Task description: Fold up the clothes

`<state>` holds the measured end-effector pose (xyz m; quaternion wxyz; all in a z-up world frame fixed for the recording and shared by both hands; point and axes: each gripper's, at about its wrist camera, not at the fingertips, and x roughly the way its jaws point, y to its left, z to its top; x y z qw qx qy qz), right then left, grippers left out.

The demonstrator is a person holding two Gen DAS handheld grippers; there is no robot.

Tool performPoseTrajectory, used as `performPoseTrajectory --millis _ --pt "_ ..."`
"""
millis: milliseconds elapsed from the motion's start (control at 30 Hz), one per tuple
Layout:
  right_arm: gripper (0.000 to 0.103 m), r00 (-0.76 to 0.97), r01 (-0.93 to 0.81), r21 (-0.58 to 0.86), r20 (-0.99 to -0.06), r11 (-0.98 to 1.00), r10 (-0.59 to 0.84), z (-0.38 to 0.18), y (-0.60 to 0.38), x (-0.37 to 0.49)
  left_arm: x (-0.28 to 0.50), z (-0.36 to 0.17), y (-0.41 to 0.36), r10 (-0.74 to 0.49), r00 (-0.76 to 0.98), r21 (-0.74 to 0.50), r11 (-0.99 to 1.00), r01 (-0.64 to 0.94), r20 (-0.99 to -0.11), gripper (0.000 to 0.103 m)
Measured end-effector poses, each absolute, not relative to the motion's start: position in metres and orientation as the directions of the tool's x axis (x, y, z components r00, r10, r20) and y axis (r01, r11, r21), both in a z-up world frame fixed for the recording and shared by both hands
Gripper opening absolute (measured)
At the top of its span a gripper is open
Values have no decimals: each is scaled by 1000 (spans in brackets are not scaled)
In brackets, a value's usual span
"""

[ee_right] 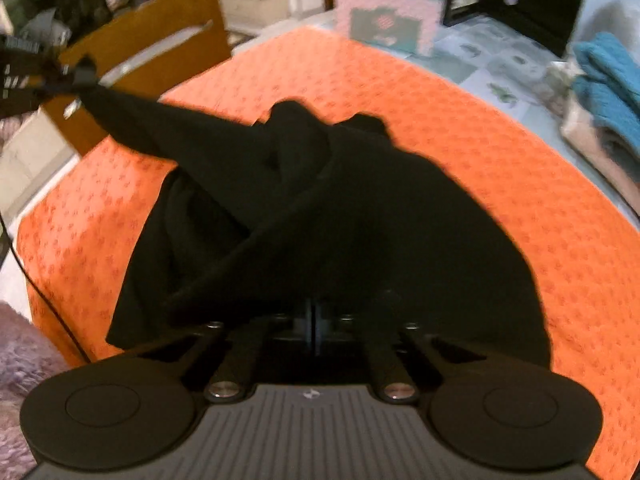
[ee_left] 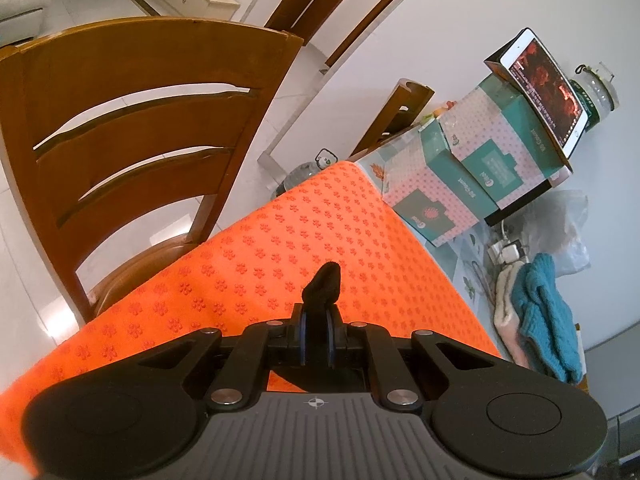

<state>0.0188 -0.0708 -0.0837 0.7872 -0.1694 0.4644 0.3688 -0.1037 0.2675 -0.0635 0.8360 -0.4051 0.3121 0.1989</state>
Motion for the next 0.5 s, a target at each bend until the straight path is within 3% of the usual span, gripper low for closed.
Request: performPoseTrajectory --millis 233,500 --pt "1 453 -606 52 -798 794 398 -35 -139 25 -100 -62 262 78 722 -537 616 -577 -687 12" --pt "1 539 -493 5 -783 870 310 -21 -195 15 -94 -58 255 74 722 -519 645 -561 -688 12"
